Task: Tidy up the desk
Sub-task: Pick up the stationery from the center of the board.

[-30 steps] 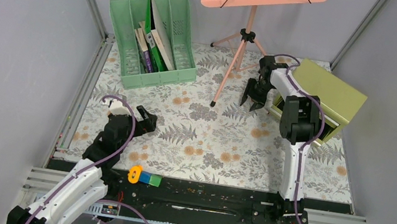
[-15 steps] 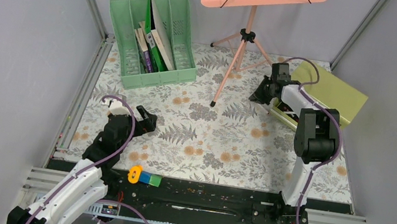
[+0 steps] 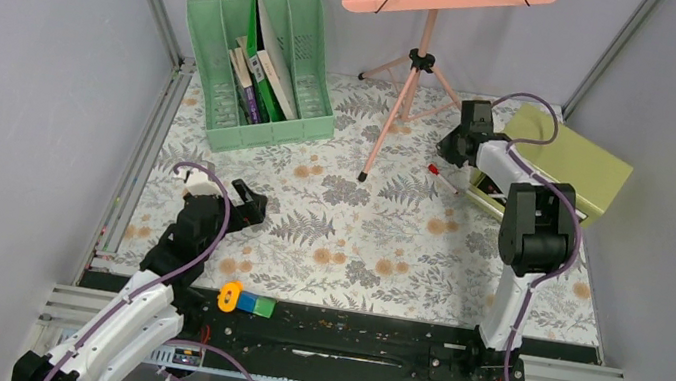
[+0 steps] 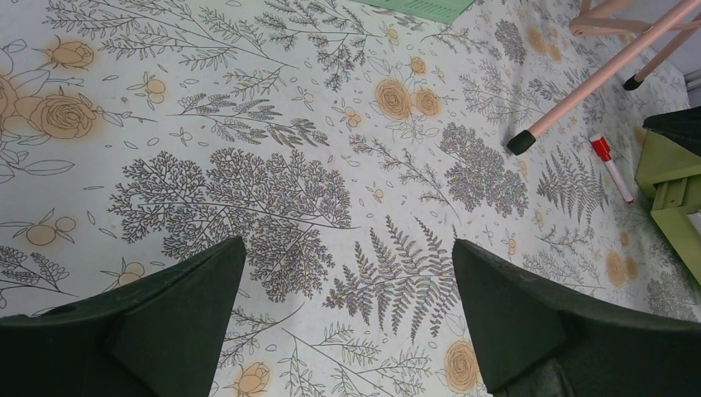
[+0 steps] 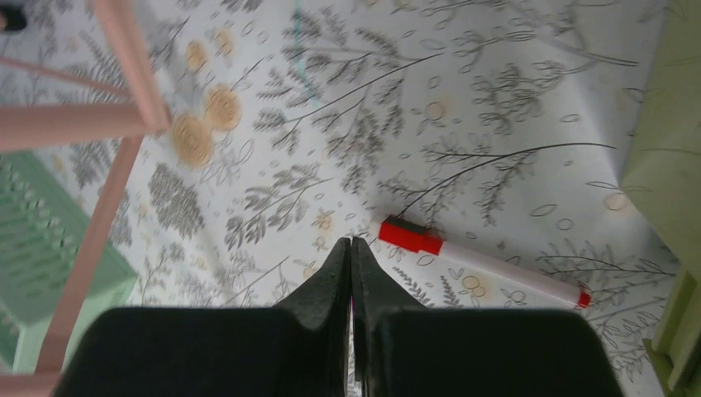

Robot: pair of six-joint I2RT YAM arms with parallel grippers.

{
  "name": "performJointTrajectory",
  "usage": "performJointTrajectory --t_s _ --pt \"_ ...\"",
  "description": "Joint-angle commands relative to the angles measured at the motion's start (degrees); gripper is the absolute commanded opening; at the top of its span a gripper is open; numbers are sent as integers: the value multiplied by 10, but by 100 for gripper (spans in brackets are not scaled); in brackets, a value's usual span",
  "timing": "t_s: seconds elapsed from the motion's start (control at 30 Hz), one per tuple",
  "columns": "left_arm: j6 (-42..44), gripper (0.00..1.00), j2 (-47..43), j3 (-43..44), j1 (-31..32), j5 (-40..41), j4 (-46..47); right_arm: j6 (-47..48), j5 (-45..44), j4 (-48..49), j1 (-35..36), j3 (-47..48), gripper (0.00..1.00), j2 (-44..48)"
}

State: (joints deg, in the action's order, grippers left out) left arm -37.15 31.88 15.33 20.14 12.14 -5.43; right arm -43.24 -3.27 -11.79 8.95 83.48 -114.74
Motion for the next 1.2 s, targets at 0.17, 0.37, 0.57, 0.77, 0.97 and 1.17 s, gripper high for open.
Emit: performJointTrajectory --t_s 0.17,0.37,0.57,0.77,0.97,1.17 --pt "-1 99 1 -3 -6 -10 35 -87 -41 -161 -15 94 0 -86" --pt "-1 99 -4 -4 -7 -11 33 -94 -13 -172 -15 111 0 -110" --pt "-4 99 -4 -5 -8 -10 34 -79 15 -229 -15 156 0 -134" --pt "-4 99 -5 -5 -8 -10 34 -67 76 -227 -14 120 0 -113" --pt "-4 99 -5 -6 -8 -11 34 -50 103 -213 -5 60 0 -63" --pt "-4 99 -7 -6 -9 -12 33 -3 127 -228 10 33 0 -41"
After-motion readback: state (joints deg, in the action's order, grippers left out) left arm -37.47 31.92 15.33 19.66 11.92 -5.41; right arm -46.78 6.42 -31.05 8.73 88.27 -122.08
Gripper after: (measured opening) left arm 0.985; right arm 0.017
